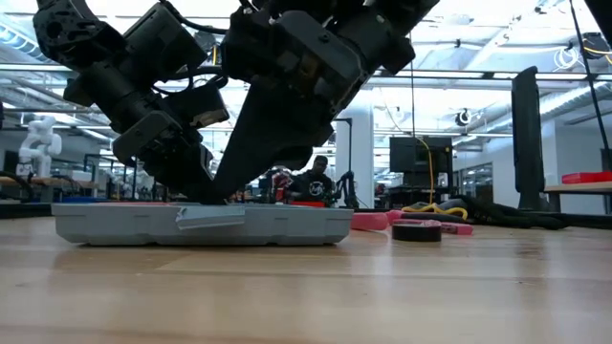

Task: Prefit tool cases
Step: Remove the pink hex key from the gray prefit tool case

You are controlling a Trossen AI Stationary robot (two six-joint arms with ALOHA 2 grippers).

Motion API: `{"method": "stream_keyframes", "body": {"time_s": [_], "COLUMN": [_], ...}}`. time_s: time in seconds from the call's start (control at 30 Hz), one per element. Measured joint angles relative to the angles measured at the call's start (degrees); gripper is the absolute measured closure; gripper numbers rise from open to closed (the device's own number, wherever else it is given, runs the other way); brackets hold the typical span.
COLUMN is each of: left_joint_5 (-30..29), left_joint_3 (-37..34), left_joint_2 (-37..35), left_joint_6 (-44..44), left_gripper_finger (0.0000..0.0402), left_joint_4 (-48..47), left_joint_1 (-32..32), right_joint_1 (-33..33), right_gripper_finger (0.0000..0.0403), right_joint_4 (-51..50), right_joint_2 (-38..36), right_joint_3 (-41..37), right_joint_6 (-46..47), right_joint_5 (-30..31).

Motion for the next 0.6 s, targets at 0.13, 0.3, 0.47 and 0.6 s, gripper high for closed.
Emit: {"method": "stream_keyframes", "body": {"time_s": [0.13, 0.3, 0.47, 0.6], "left_joint_5": [-0.1, -0.1, -0.1, -0.2], "left_joint_3": [0.0, 0.0, 0.0, 0.0], "left_joint_2": [0.0, 0.0, 0.0, 0.0], "left_joint_6": [0.0, 0.0, 0.0, 0.0], "left_gripper_finger": [0.0402, 0.0402, 0.0402, 0.0402], "left_joint_4": [0.0, 0.0, 0.1, 0.1], "left_joint_1": [0.0, 0.0, 0.0, 0.0], "right_joint_1": [-0.1, 0.0, 0.0, -0.2], "right_gripper_finger": [0.0298, 0.0298, 0.0298, 0.0298], "right_joint_4": [0.4, 0.6, 2.9, 4.2], "right_joint_2": [0.0, 1.0, 2.7, 3.4], "right_joint_3": [0.0, 0.0, 0.1, 0.1], "right_joint_6": [0.1, 0.5, 1.1, 1.1], "right_joint_5": [0.1, 0.2, 0.1, 0.3]}}
